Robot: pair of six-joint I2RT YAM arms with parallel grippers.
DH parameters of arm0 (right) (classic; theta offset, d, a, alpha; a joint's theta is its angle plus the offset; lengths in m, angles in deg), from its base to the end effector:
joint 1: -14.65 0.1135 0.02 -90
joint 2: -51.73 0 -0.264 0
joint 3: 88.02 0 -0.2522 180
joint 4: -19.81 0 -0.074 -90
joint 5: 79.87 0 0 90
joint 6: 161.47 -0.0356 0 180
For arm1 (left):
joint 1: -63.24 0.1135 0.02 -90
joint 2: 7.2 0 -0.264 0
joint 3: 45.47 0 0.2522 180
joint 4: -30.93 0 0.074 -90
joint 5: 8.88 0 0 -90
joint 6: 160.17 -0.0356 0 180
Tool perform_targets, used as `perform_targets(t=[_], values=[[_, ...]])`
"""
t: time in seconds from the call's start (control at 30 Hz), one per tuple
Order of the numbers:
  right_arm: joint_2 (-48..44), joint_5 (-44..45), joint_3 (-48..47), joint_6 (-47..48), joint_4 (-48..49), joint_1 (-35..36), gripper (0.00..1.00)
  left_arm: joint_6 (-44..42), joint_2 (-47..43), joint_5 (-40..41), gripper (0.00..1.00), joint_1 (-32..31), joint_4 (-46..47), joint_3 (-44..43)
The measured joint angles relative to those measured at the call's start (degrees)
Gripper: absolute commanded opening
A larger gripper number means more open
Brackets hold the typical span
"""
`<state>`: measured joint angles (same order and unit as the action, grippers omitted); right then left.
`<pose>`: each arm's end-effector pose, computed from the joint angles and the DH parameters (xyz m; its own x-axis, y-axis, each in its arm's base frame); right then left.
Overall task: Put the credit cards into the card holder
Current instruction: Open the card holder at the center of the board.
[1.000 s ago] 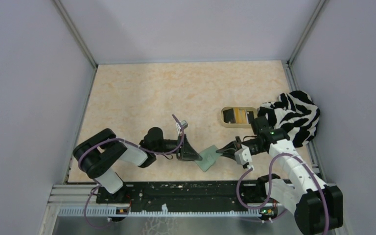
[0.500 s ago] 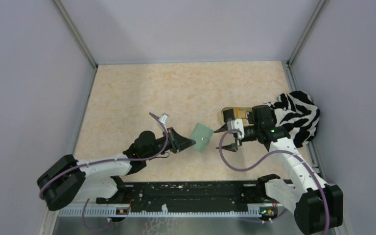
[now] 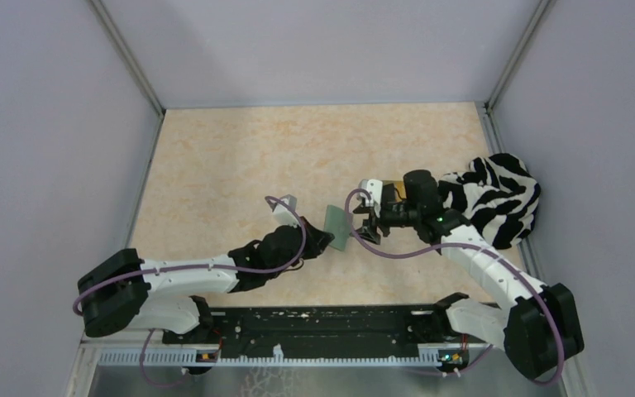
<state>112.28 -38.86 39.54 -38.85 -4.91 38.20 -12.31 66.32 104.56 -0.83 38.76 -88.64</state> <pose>0.1925 0.1132 0.2550 0.0361 -0.3701 -0.9283 -0.9783 0.1765 -0.1084 0.1270 -0.2288 0.1984 -0.6517 -0.4363 -0.6204 0.2117 0.6809 -0.7011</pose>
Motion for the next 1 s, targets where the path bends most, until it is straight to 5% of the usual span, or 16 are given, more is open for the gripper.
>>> perform_targets(t=[0.6, 0.73, 1.0], values=[[7.69, 11.47, 0.00, -0.13, -0.15, 7.45, 0.52, 3.80, 1.09, 3.52, 0.00, -2.23, -1.01, -1.66], [8.57, 12.57, 0.00, -0.28, -0.11, 8.41, 0.41, 3.85, 1.62, 3.32, 0.00, -2.60, -0.98, -1.95], [9.62, 14.97, -0.70, -0.76, -0.59, 9.57, 0.04, 3.91, 2.29, 2.89, 0.00, -2.69, -0.35, -1.97]])
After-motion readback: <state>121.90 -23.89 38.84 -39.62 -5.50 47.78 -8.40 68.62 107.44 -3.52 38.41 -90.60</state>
